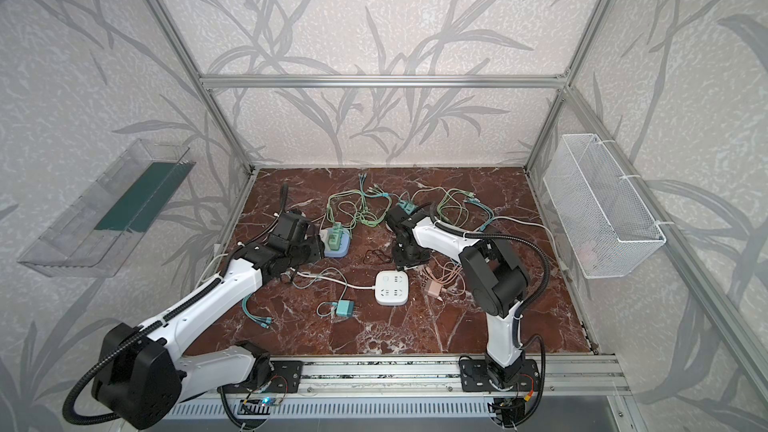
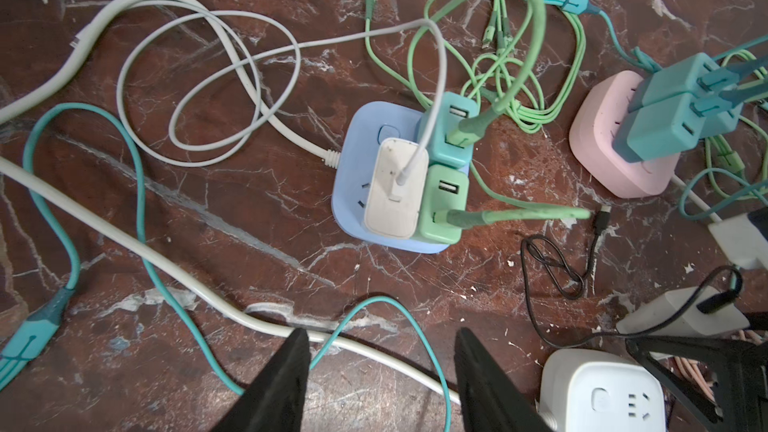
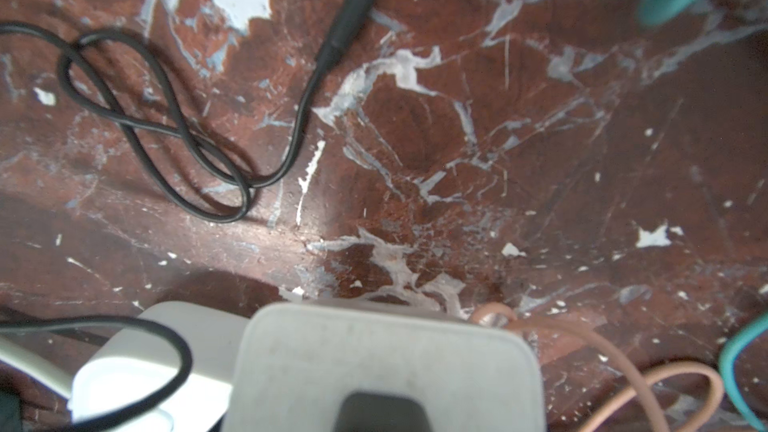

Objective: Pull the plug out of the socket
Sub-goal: 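Move the right gripper to the blue strip while the left reaches its white charger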

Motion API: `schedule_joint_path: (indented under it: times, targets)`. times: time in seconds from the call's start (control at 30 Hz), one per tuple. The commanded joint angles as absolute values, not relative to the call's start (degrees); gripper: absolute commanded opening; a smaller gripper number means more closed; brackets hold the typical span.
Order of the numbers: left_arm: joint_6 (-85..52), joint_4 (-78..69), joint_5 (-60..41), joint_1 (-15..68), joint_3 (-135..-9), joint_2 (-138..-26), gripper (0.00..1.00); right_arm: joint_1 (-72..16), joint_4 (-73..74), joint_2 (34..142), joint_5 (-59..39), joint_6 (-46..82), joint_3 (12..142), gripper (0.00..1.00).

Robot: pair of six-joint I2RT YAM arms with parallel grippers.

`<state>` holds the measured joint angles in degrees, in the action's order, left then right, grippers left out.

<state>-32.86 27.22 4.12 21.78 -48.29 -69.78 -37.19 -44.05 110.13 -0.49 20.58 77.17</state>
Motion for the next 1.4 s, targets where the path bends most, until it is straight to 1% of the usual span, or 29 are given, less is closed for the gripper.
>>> schedule_joint_path:
  times: [0.0, 0.1, 0.17, 0.43, 0.53, 0.6, 0.73, 0.8, 0.87, 0.97, 1.2, 1.37]
  targets:
    - [-31.3, 27.6, 2.8, 20.5, -50.9, -71.8, 0.57, -36.8, -46.4, 110.8, -0.8, 21.4, 79.3, 0.61]
    - [-30.6, 27.3, 2.0, 19.8, -52.4, -74.3, 0.57, -36.8, -46.3, 110.7, -0.8, 21.5, 79.7, 0.65]
    - [-30.8, 26.8, 1.6, 19.1, -53.3, -76.1, 0.56, -36.8, -46.0, 110.3, -0.6, 21.8, 79.8, 0.71]
    - [-29.9, 26.4, 1.3, 18.4, -56.3, -81.0, 0.53, -36.7, -42.8, 105.8, 0.5, 22.6, 79.4, 0.72]
    - [-29.2, 27.1, 1.4, 18.4, -57.3, -82.7, 0.52, -37.1, -38.4, 102.5, 0.8, 21.8, 77.7, 0.7]
    - [-28.8, 27.4, 1.4, 18.4, -57.9, -83.6, 0.52, -37.2, -34.6, 100.2, 0.3, 22.0, 76.0, 0.68]
    - [-28.9, 27.4, 2.1, 18.3, -58.8, -85.0, 0.51, -37.4, -23.7, 95.7, -2.6, 23.5, 71.1, 0.6]
    - [-29.0, 27.4, 2.6, 18.4, -59.1, -85.7, 0.5, -37.4, -18.4, 95.2, -5.7, 24.8, 69.3, 0.57]
    - [-29.0, 27.3, 2.5, 18.3, -59.6, -86.2, 0.49, -37.5, -14.4, 96.0, -8.9, 26.5, 68.9, 0.53]
    - [-28.9, 27.3, 2.2, 18.3, -60.5, -87.0, 0.47, -38.2, -11.7, 99.0, -11.9, 28.6, 69.6, 0.49]
    - [-28.1, 29.1, 2.1, 18.3, -61.6, -88.7, 0.44, -42.1, -8.6, 105.8, -15.4, 31.4, 74.0, 0.49]
    - [-27.6, 29.6, 1.5, 18.3, -62.5, -89.6, 0.43, -43.4, -8.0, 110.5, -17.3, 31.6, 78.4, 0.5]
